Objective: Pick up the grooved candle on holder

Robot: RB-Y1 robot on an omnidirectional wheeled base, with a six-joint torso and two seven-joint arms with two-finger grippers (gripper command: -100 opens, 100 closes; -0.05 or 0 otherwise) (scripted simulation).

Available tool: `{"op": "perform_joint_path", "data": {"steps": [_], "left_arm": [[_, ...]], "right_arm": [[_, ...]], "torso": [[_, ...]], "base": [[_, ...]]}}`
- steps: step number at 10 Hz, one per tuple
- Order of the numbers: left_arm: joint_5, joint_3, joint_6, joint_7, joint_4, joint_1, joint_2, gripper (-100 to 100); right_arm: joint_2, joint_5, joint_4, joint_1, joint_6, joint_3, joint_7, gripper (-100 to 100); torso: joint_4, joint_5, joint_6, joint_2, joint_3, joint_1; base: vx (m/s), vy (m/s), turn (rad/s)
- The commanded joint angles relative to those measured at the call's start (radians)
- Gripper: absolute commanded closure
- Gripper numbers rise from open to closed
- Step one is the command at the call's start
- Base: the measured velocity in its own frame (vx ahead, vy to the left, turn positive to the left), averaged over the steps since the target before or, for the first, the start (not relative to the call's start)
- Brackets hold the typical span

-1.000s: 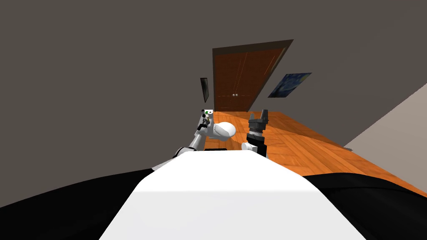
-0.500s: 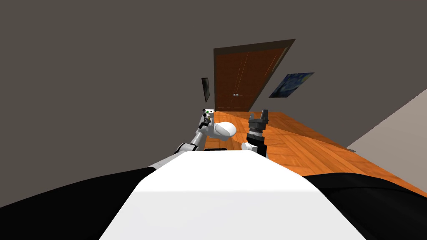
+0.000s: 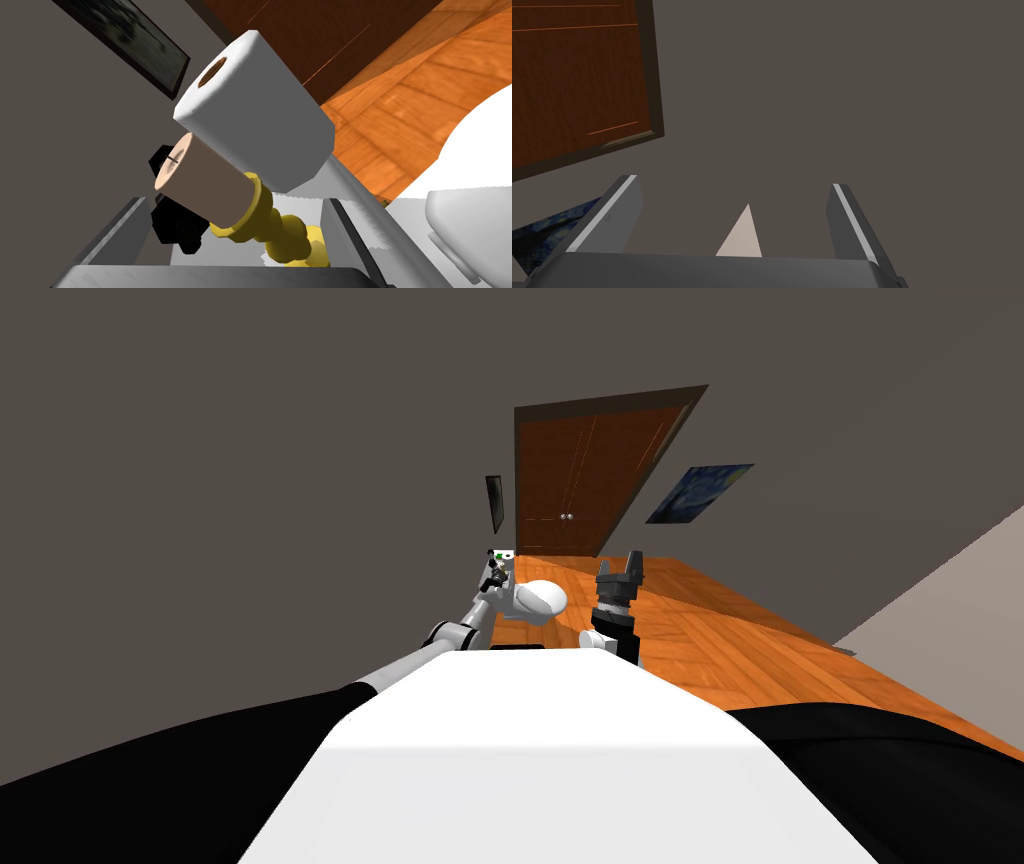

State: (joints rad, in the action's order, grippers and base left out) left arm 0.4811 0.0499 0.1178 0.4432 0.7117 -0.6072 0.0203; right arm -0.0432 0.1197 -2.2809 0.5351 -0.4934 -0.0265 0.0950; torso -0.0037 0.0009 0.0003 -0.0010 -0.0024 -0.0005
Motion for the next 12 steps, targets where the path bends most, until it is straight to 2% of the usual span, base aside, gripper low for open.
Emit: {"op": "perform_joint_path", "data": {"steps": [1, 2, 3, 7, 8, 9, 10, 11, 12], "left_arm": [[-0.001, -0.001, -0.002, -0.003, -0.033, -0.012, 0.002, -100], [-0.001, 0.001, 0.001, -0.002, -0.024, -0.009, 0.001, -100], [-0.001, 0.001, 0.001, -0.002, -0.027, -0.010, 0.001, 100], [0.002, -0.001, 0.001, 0.004, -0.026, -0.011, 0.003, 100], [0.002, -0.001, 0.001, 0.004, -0.026, -0.011, 0.003, 0], [-0.007, 0.005, -0.028, -0.002, 0.024, 0.039, -0.007, 100], [-0.007, 0.005, -0.028, -0.002, 0.060, 0.070, -0.007, 100], [-0.007, 0.005, -0.028, -0.002, 0.077, 0.080, -0.007, 100], [-0.012, 0.010, -0.055, 0.000, 0.106, 0.111, -0.016, 100]], "right_arm": [[0.000, 0.000, 0.000, 0.000, 0.000, 0.000, 0.000, 0], [0.000, 0.000, 0.000, 0.000, 0.000, 0.000, 0.000, 0], [0.000, 0.000, 0.000, 0.000, 0.000, 0.000, 0.000, 0], [0.000, 0.000, 0.000, 0.000, 0.000, 0.000, 0.000, 0], [0.000, 0.000, 0.000, 0.000, 0.000, 0.000, 0.000, 0], [0.000, 0.000, 0.000, 0.000, 0.000, 0.000, 0.000, 0], [0.000, 0.000, 0.000, 0.000, 0.000, 0.000, 0.000, 0], [0.000, 0.000, 0.000, 0.000, 0.000, 0.000, 0.000, 0], [0.000, 0.000, 0.000, 0.000, 0.000, 0.000, 0.000, 0]], "torso": [[0.000, 0.000, 0.000, 0.000, 0.000, 0.000], [0.000, 0.000, 0.000, 0.000, 0.000, 0.000], [0.000, 0.000, 0.000, 0.000, 0.000, 0.000], [-0.001, -0.002, 0.000, -0.002, -0.002, -0.003], [-0.001, -0.002, 0.000, -0.002, -0.002, -0.003], [-0.001, -0.002, 0.000, -0.002, -0.002, -0.003], [-0.004, -0.002, 0.000, -0.003, -0.003, -0.004], [-0.006, -0.002, 0.000, -0.004, -0.005, -0.004], [-0.007, -0.002, -0.001, -0.004, -0.006, -0.003]], "base": [[0.000, 0.000, 0.000], [0.000, 0.000, 0.000], [0.000, 0.000, 0.000], [0.000, 0.000, 0.000], [0.000, 0.000, 0.000], [0.027, -0.015, -0.062], [0.029, -0.016, -0.033], [0.008, -0.009, -0.005], [0.044, -0.036, -0.070]]}}
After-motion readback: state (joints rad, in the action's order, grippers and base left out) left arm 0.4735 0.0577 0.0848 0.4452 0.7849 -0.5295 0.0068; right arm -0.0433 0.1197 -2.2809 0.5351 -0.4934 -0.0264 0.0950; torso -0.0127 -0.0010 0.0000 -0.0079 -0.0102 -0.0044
